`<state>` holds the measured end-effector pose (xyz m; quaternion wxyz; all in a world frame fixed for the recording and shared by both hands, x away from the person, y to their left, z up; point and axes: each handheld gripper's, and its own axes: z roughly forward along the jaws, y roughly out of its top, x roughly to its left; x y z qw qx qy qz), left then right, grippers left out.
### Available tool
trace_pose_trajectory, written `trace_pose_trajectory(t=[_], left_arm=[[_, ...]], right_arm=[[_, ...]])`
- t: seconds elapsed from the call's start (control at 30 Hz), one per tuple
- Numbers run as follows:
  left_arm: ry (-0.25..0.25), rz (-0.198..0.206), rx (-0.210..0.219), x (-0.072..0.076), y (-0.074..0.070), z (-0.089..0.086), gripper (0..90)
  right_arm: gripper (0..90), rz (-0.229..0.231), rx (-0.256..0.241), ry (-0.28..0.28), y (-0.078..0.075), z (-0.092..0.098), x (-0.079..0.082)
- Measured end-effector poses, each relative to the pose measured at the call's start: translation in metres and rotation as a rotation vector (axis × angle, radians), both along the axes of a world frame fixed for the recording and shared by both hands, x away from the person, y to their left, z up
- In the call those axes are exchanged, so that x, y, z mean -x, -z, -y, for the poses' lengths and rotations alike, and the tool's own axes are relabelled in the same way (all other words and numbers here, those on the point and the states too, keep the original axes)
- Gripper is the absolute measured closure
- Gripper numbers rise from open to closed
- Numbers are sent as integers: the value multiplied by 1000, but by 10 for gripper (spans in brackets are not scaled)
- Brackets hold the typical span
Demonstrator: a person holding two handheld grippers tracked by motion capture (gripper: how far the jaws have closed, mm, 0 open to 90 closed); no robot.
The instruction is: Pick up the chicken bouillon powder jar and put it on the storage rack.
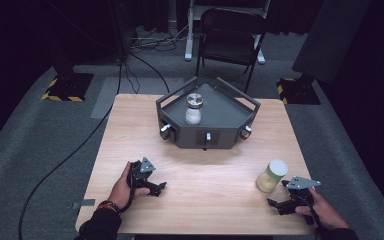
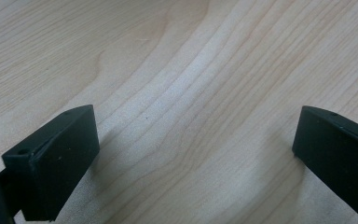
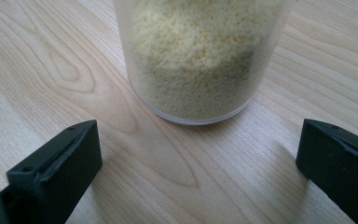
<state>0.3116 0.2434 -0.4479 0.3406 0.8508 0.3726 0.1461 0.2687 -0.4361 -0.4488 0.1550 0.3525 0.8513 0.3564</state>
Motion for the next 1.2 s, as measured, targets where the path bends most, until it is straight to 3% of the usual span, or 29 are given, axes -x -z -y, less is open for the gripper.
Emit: trace_pose_trajectory(t=[0.33, 0.5, 0.73, 1.2], left_arm=[[-3, 0, 0, 1, 0, 0, 0], [-3, 1, -2, 1, 0, 0, 0], [-3, 0, 0, 1, 0, 0, 0], [-3, 0, -1, 1, 0, 0, 0]], right_arm=[[0, -1, 0, 3, 0, 0, 1], [1, 34, 16, 7, 1, -3, 5], [15, 42, 34, 22, -3, -8, 9], [17, 90, -35, 54, -9, -12, 16]])
